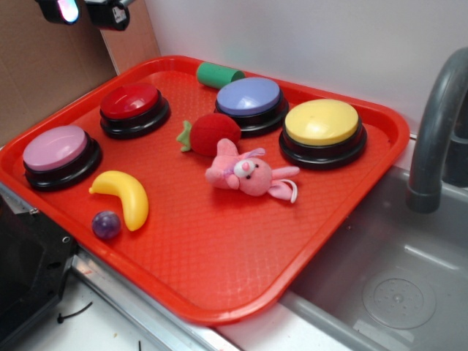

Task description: Push the red button.

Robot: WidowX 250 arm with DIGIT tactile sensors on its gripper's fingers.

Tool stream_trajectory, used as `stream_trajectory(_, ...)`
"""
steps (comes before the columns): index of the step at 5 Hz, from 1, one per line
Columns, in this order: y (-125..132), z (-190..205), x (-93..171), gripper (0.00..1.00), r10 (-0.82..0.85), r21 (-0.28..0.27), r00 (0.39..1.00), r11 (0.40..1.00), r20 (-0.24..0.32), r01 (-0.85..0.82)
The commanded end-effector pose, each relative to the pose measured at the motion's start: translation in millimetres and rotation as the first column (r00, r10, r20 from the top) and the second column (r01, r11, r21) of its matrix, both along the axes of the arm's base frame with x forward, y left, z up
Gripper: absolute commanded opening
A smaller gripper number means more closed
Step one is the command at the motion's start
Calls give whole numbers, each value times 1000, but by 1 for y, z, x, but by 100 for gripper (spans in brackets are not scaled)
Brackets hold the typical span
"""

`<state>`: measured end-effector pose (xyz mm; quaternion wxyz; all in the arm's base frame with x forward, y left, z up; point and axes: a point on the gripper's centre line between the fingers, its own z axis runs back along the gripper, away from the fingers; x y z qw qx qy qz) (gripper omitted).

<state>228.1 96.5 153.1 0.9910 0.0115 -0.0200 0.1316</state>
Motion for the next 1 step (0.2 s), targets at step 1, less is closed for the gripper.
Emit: stream_trajectory(1,-12,26,-1,100,-84,94,988,993,131,72)
